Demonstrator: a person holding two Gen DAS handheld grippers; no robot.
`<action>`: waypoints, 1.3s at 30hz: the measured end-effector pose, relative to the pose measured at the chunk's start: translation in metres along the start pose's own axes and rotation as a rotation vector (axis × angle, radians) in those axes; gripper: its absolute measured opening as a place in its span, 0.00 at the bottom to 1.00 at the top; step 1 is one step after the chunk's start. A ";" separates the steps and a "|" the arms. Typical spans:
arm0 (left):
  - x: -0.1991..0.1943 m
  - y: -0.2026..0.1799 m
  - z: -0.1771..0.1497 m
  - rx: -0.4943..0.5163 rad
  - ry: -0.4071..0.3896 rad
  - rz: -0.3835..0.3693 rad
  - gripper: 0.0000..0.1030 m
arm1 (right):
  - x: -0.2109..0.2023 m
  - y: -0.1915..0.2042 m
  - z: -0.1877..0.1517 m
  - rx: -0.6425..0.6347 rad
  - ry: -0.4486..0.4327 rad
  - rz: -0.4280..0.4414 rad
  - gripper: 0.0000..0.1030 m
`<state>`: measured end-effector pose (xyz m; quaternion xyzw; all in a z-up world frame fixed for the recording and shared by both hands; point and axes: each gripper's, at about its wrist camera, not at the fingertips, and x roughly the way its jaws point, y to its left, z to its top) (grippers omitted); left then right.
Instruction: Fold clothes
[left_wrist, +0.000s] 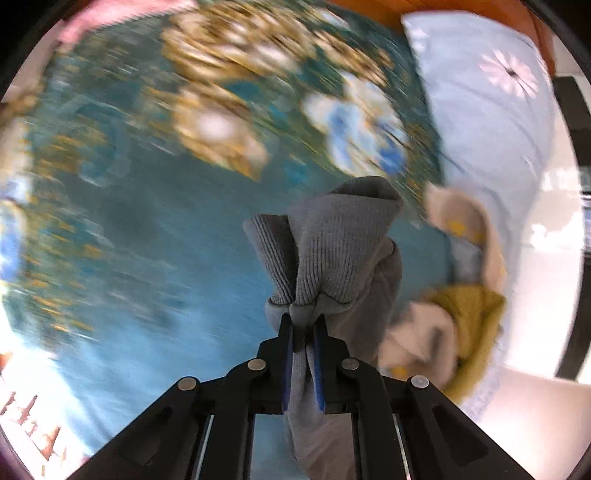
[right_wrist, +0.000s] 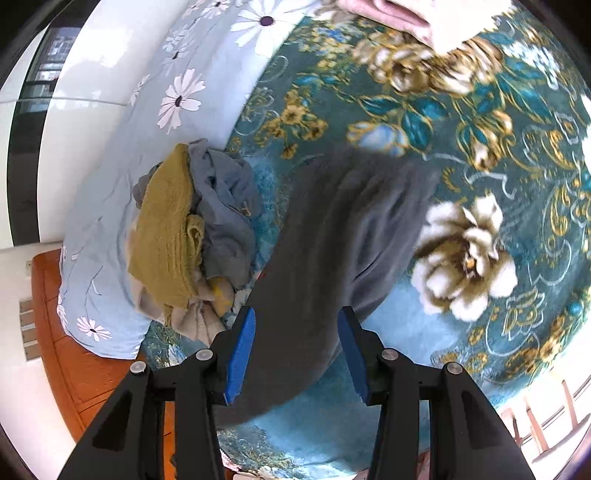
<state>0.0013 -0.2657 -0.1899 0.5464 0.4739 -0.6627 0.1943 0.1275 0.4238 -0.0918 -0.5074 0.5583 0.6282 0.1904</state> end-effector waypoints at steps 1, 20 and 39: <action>-0.007 0.007 0.004 0.001 -0.020 0.025 0.10 | 0.001 -0.006 -0.003 0.013 0.004 0.001 0.46; -0.058 -0.048 -0.023 0.160 -0.139 0.141 0.09 | 0.110 0.010 0.025 -0.241 0.171 -0.023 0.51; -0.003 0.011 0.016 -0.006 -0.051 0.156 0.11 | 0.099 -0.026 0.024 -0.184 0.189 -0.158 0.51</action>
